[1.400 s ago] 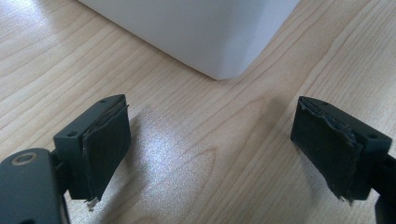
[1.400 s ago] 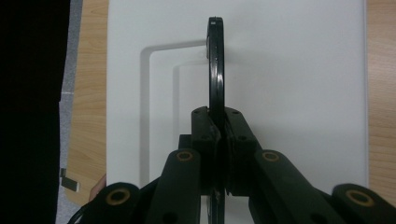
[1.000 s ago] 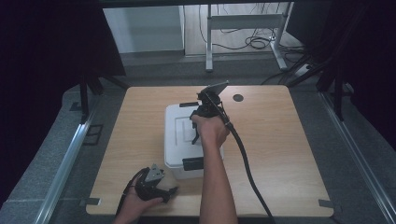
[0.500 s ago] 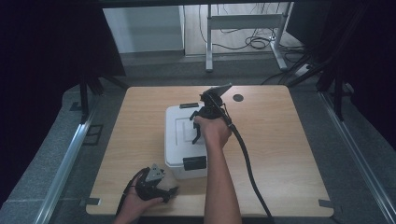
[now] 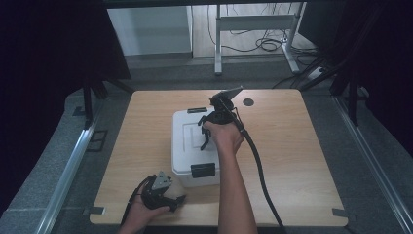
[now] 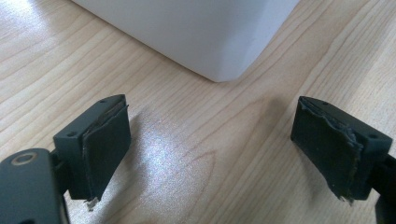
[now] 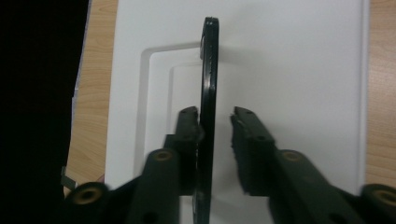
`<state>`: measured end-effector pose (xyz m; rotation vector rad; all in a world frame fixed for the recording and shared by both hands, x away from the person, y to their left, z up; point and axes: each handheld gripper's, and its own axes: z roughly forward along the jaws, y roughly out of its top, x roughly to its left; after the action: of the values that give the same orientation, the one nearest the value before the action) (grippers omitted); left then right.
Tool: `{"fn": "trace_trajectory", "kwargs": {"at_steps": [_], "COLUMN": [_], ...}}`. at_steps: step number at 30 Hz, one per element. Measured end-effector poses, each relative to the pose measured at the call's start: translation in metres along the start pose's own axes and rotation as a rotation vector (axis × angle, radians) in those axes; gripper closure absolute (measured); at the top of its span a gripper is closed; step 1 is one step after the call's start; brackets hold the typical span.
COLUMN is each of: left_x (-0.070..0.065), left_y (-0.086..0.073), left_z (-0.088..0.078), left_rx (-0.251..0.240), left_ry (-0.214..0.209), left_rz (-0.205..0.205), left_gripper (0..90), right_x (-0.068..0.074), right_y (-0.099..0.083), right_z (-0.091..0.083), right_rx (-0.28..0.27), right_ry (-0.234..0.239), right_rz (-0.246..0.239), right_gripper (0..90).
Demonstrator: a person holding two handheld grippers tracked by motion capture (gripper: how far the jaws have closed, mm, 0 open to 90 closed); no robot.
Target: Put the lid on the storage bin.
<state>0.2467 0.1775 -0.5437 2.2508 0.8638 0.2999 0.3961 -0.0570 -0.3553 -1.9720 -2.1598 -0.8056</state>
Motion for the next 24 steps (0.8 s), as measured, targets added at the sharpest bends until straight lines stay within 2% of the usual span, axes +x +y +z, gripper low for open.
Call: {"fn": "trace_trajectory", "kwargs": {"at_steps": [1,2,5,8,10,12,13,14,16,17,19,20,21,24], "left_x": [0.0,0.0,0.0,0.0,0.0,0.0,0.0,0.0,0.0,0.0,0.0,0.0,0.0,0.0], "left_y": [0.0,0.0,0.0,0.0,0.0,0.0,0.0,0.0,0.0,0.0,0.0,0.0,0.0,0.0], "left_z": [0.0,0.0,0.0,0.0,0.0,0.0,0.0,0.0,0.0,0.0,0.0,0.0,0.0,0.0], "left_rx": [0.0,0.0,0.0,0.001,0.001,0.001,0.0,0.0,0.0,0.001,0.002,0.002,0.002,0.001], "left_ry": [0.0,0.0,0.0,0.0,0.001,0.001,0.0,0.0,0.0,-0.001,0.0,0.0,0.0,0.0], "left_rz": [0.0,0.0,0.0,0.0,0.0,0.0,0.0,0.0,0.0,0.0,0.001,0.001,0.001,-0.001], "left_gripper": [11.8,11.8,11.8,11.8,11.8,11.8,11.8,11.8,11.8,11.8,11.8,11.8,11.8,11.8], "right_x": [-0.002,-0.002,-0.009,-0.014,-0.021,-0.029,-0.037,-0.037,-0.047,-0.056,-0.062,-0.073,-0.073,-0.089], "right_y": [0.0,0.0,0.001,0.001,-0.001,-0.002,-0.004,-0.004,-0.006,-0.009,-0.011,-0.015,-0.015,-0.02], "right_z": [-0.002,-0.002,-0.014,-0.02,-0.027,-0.032,-0.038,-0.038,-0.042,-0.045,-0.046,-0.048,-0.048,-0.049], "right_rx": [-0.004,-0.004,-0.028,-0.039,-0.067,-0.083,-0.107,-0.107,-0.124,-0.133,-0.139,-0.149,-0.149,-0.158], "right_ry": [0.004,0.004,0.011,0.017,0.023,0.022,0.03,0.03,0.046,0.047,0.053,0.051,0.051,0.048], "right_rz": [0.002,0.002,-0.019,-0.025,-0.036,-0.051,-0.059,-0.059,-0.061,-0.063,-0.062,-0.06,-0.06,-0.048], "right_gripper": [58.8,58.8,51.1,50.2,50.1,50.1,50.0,50.0,50.0,49.9,49.9,49.9,49.9,49.9]}}
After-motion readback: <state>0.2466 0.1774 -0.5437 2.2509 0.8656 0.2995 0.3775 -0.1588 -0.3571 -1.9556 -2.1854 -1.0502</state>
